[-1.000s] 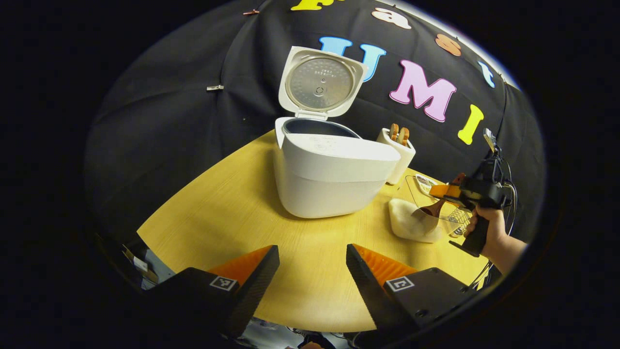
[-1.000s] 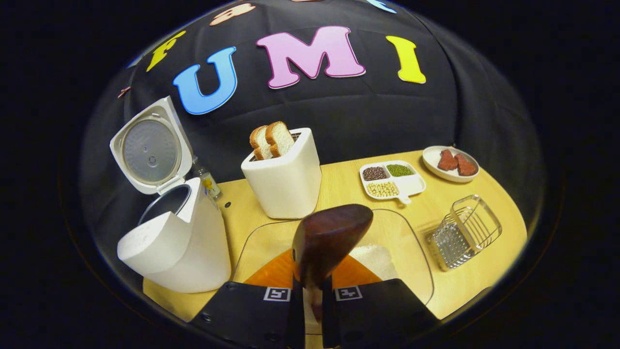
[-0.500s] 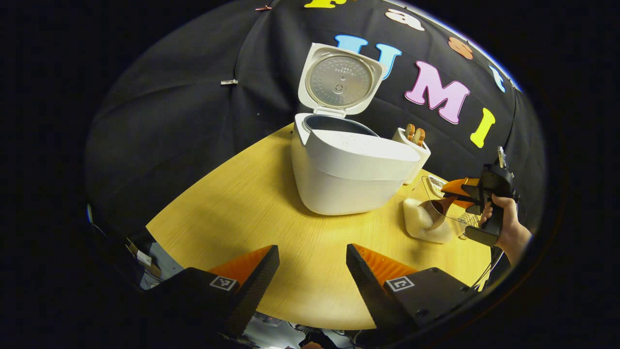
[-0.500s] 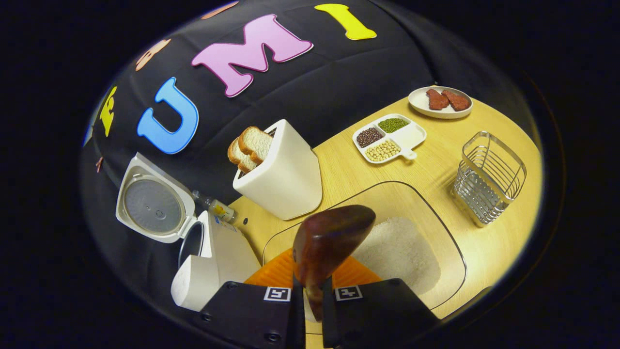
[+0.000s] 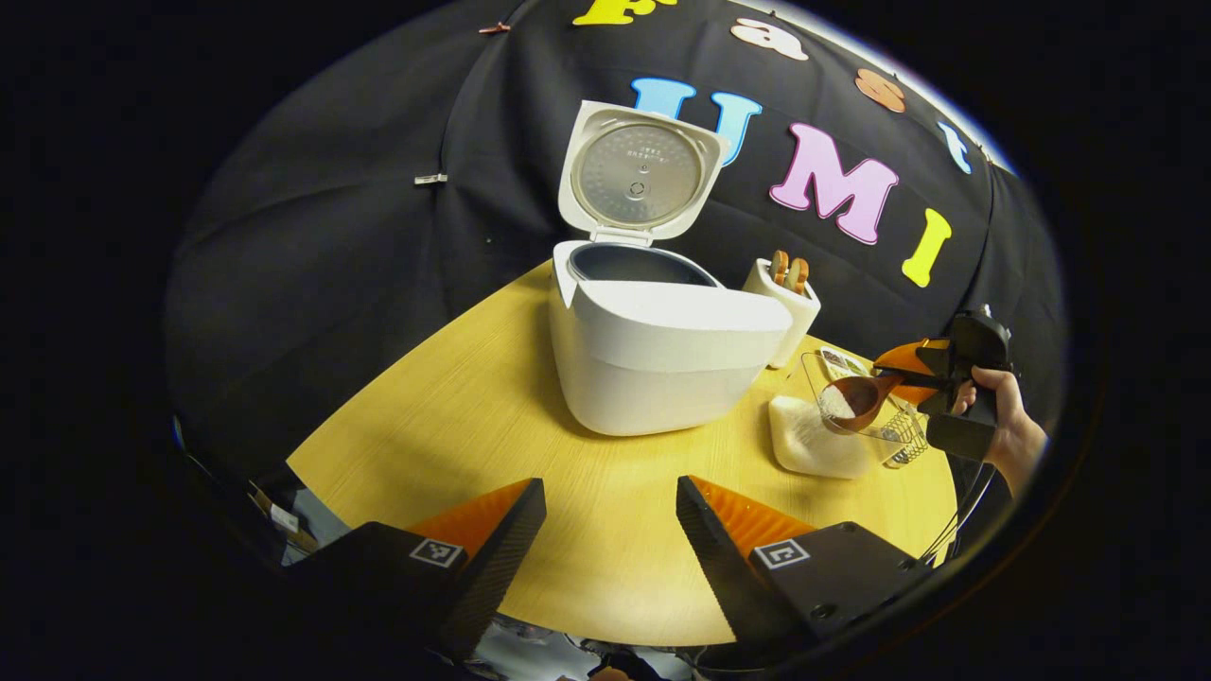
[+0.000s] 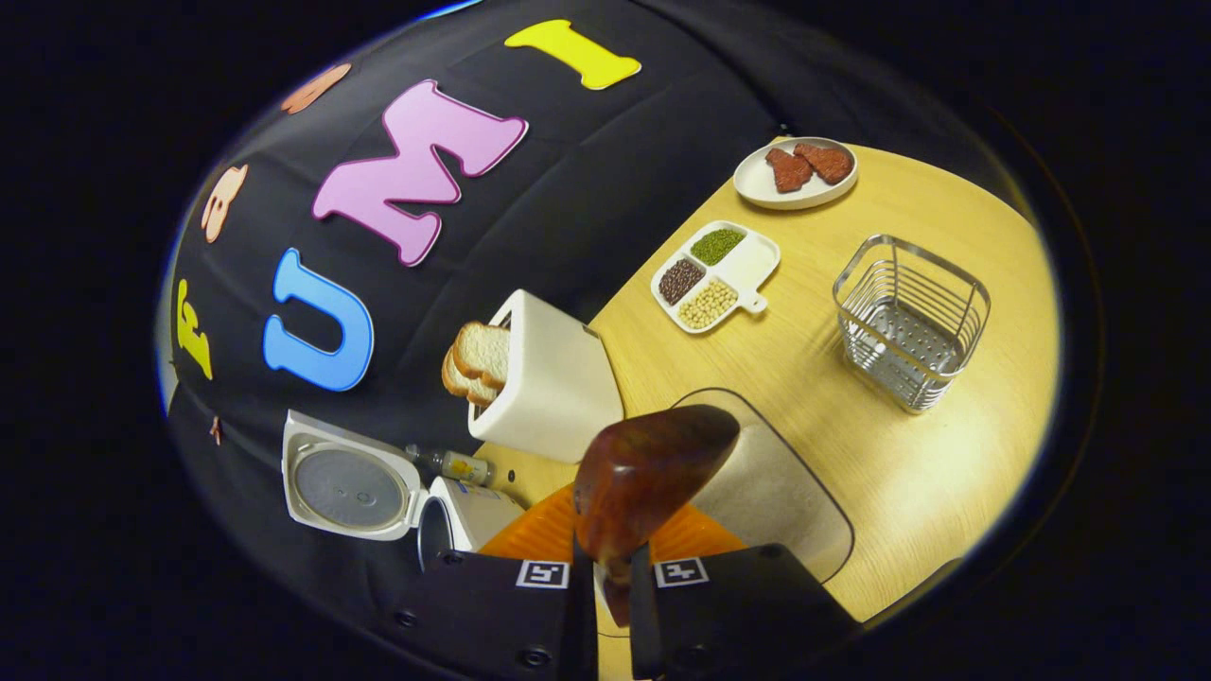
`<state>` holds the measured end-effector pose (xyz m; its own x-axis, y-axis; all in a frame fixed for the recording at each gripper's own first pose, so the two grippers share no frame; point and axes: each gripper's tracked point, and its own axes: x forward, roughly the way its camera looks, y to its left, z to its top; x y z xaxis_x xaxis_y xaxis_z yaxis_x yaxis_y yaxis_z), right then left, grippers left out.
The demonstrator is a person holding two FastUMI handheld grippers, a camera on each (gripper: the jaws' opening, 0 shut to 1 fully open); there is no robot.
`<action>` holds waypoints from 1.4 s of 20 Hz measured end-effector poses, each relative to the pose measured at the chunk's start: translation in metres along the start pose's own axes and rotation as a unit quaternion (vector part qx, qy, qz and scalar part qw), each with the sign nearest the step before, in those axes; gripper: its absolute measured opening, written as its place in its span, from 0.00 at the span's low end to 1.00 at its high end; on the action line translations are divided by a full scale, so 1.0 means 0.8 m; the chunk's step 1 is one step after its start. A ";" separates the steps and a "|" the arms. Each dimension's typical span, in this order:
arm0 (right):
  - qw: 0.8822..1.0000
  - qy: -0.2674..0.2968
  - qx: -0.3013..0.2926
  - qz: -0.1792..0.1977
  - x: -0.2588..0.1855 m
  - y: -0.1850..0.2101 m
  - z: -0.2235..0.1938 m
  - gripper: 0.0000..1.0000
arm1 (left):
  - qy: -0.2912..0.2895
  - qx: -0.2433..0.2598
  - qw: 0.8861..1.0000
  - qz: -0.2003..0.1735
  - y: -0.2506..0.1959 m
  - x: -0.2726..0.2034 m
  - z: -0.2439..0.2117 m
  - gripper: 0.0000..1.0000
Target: Close the left gripper, press the button to open the rice cooker; take a wooden spoon from the chopstick holder with the right hand, scoop a spoonful of rice and pour it into the rice cooker, then put the wooden spoon back into the chopstick holder.
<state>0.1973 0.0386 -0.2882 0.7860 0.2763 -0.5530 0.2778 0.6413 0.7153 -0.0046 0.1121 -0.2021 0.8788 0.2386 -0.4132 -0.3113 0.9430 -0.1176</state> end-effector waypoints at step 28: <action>0.992 0.016 0.089 0.083 -0.050 0.249 0.006 0.13 | -0.033 -0.036 0.999 0.010 0.047 -0.036 0.013 0.98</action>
<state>0.2243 0.1520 -0.1215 0.8121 0.3915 -0.4327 0.2415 0.4494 0.8601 -0.0375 0.1431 -0.1849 0.8932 0.2737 -0.3568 -0.3519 0.9195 -0.1755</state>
